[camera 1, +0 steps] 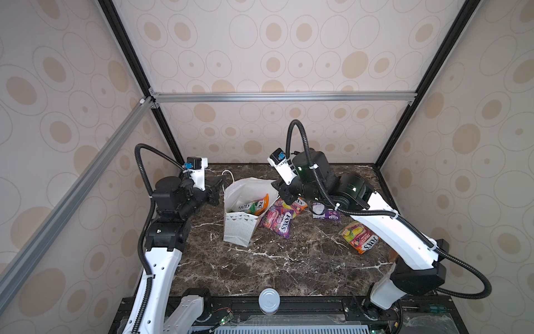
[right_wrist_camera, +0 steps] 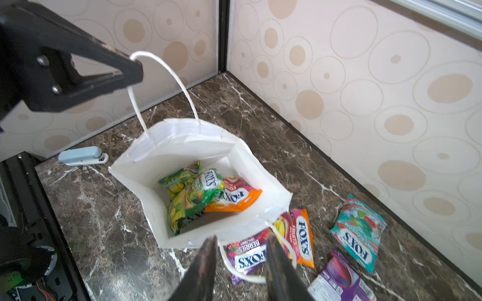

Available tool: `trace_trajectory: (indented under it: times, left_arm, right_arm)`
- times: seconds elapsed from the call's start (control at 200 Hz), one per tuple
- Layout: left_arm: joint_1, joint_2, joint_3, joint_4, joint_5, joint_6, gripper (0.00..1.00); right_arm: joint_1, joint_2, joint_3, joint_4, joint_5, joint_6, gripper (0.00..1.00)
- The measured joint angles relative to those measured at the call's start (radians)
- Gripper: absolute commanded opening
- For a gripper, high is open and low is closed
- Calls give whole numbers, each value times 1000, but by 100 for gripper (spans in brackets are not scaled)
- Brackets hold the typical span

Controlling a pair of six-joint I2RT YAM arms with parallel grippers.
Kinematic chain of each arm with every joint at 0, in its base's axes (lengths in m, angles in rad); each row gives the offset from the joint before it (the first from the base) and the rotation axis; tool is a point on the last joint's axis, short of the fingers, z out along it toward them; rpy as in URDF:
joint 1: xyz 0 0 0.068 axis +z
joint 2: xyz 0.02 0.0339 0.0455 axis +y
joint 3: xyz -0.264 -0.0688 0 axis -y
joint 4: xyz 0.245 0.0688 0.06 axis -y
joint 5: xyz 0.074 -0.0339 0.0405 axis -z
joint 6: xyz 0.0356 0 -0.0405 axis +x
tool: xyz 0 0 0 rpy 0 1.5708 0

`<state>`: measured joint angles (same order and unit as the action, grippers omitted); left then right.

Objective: Place the snacks into the paper bag
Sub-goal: 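Withdraw the right gripper from the bag toward the purple berries packet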

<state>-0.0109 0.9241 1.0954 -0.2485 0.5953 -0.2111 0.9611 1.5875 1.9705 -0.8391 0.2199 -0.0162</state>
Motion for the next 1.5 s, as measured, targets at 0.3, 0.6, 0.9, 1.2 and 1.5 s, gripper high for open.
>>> trace_trajectory:
  times: [0.3,0.6,0.9,1.2,1.5]
  left_arm:
    - [0,10,0,-1,0,-2,0]
    - [3,24,0,-3,-15,0,0]
    - [3,34,4,-17,-17,1,0]
    - [3,76,4,-17,-31,1,0]
    - [3,71,5,-20,-58,1,0]
  right_arm:
    - [0,-260,-319,34,109,98,35]
    - [0,-495,-567,17,162,242,35]
    - [0,-532,-676,16,138,311,37]
    - [0,-550,-845,96,37,322,37]
    - [0,-577,-1113,317,-116,318,39]
